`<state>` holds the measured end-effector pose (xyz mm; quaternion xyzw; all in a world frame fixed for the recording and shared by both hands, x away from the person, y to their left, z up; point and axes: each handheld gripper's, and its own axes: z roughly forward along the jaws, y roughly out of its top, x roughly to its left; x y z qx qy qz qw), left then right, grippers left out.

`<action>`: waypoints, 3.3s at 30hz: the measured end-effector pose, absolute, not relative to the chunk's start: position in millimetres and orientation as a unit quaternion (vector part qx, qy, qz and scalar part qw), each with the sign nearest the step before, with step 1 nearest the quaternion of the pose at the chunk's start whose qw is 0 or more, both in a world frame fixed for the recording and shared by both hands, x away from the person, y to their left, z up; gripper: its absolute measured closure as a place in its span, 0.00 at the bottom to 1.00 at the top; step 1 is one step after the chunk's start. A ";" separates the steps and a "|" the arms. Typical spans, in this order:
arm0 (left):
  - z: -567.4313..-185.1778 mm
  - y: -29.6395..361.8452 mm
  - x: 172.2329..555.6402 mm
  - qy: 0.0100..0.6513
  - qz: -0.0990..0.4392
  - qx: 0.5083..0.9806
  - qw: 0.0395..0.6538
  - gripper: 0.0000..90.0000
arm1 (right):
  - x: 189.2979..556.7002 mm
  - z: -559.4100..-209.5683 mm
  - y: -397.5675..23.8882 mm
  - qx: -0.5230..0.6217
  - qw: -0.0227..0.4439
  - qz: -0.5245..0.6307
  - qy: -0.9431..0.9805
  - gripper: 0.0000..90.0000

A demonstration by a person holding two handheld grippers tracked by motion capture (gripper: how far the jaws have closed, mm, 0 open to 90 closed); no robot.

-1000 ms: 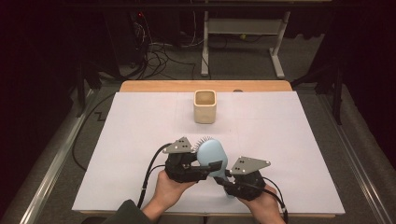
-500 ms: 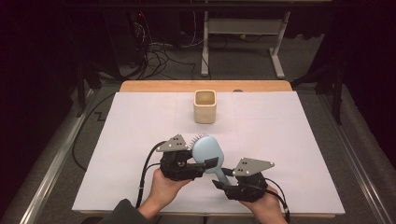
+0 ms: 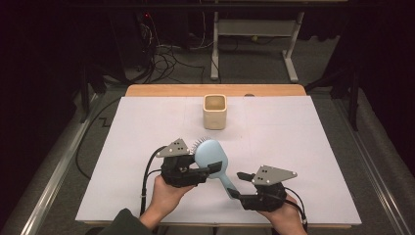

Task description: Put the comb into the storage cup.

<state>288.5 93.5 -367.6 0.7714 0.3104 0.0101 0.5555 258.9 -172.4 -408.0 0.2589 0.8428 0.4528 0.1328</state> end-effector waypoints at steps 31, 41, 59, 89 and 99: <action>-357.9 101.6 290.7 0.316 0.024 0.766 0.560 0.56 | 257.7 -418.9 -237.1 0.325 0.183 0.490 0.788 0.35; -354.1 104.6 294.1 0.319 0.028 0.765 0.559 0.55 | 262.9 -429.2 -257.6 0.354 0.194 0.495 0.769 0.34; -347.7 109.2 300.3 0.324 0.043 0.764 0.556 0.55 | 255.8 -448.4 -295.3 0.394 0.228 0.496 0.739 0.34; -332.3 124.0 329.6 0.363 0.071 0.744 0.557 0.55 | 252.2 -462.1 -311.8 0.431 0.246 0.490 0.717 0.32; -328.5 125.6 344.0 0.375 0.081 0.742 0.550 0.55 | 253.0 -462.1 -312.0 0.437 0.239 0.496 0.711 0.29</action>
